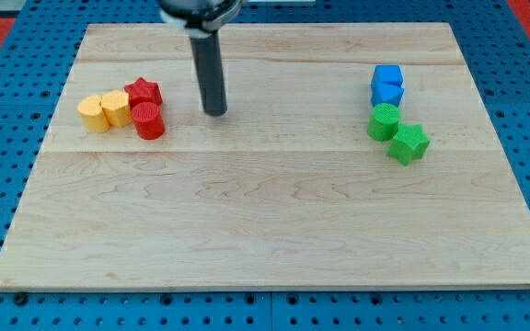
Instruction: Push the blue cube and blue triangle to the center
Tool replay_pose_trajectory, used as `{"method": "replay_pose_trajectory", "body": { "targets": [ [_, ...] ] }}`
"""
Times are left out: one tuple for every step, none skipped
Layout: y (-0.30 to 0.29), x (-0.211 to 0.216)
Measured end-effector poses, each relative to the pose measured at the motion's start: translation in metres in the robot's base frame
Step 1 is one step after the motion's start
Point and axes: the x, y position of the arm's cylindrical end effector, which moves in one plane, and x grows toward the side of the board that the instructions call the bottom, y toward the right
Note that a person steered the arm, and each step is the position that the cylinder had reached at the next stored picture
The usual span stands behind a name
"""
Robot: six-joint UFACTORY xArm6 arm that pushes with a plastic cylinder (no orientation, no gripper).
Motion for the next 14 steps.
{"method": "replay_pose_trajectory", "body": {
  "targets": [
    [0.022, -0.062],
    [0.088, -0.117],
    [0.156, -0.118],
    [0.210, -0.098],
    [0.231, -0.083],
    [0.246, -0.062],
    [0.253, -0.051],
    [0.250, -0.050],
    [0.247, -0.050],
    [0.247, -0.049],
    [0.247, -0.047],
    [0.247, -0.043],
    [0.247, -0.032],
    [0.239, -0.026]
  ]
}}
